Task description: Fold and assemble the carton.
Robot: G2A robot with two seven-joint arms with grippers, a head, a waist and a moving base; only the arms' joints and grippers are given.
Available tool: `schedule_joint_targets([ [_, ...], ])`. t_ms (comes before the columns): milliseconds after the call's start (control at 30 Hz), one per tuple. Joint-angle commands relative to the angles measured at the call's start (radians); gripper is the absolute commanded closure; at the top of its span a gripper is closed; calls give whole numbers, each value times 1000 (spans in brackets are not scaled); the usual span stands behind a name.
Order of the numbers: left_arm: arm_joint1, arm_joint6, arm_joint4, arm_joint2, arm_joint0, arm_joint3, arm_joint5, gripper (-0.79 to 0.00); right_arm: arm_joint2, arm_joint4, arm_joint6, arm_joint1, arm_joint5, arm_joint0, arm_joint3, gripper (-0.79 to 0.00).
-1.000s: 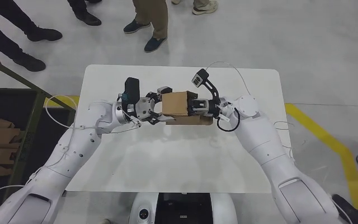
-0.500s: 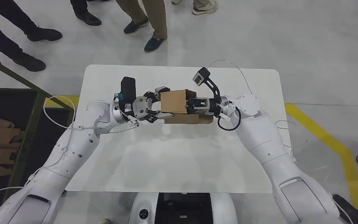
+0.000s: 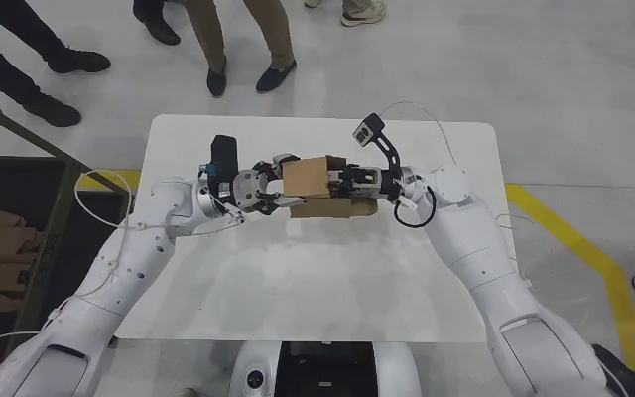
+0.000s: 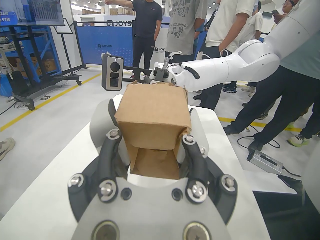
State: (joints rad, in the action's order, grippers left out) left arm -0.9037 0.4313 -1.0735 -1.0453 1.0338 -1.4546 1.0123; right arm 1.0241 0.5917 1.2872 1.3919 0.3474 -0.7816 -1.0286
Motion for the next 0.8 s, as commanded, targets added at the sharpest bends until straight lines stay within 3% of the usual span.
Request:
schedule_joint_targets([
  [0,1,5,-2,-3,0,3,0,-443,14,0,-4,-4,3,-2,1,0],
  [600,11,48,-30,-57,29,22,0,-434,187,-92,-56,-71,12,-76,-85,0],
  [767,9,41,-42,-50,36,2,0,-440,180,-172,-144,-75,39,-93,-141,0],
])
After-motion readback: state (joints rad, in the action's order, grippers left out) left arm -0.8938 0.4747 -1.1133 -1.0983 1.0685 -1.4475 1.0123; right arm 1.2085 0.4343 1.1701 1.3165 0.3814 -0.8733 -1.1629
